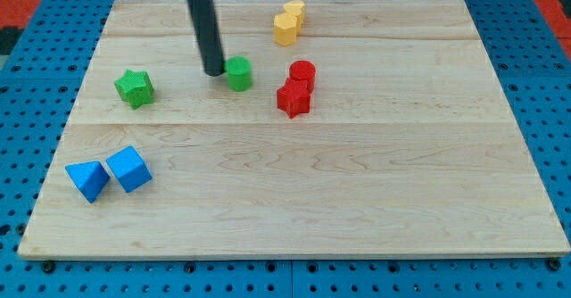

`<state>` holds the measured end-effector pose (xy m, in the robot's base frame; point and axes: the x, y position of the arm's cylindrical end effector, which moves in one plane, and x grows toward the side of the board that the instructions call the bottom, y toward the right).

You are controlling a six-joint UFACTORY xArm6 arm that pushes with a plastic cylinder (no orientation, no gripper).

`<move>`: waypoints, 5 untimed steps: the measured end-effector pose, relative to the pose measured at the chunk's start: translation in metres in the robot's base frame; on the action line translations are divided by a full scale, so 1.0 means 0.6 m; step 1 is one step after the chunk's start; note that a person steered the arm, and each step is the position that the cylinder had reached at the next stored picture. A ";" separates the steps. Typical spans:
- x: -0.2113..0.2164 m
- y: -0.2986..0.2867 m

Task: Separate the green blocks

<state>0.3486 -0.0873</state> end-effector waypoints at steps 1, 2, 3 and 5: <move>-0.007 -0.015; -0.003 0.062; 0.000 0.047; -0.017 -0.177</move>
<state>0.3384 -0.1936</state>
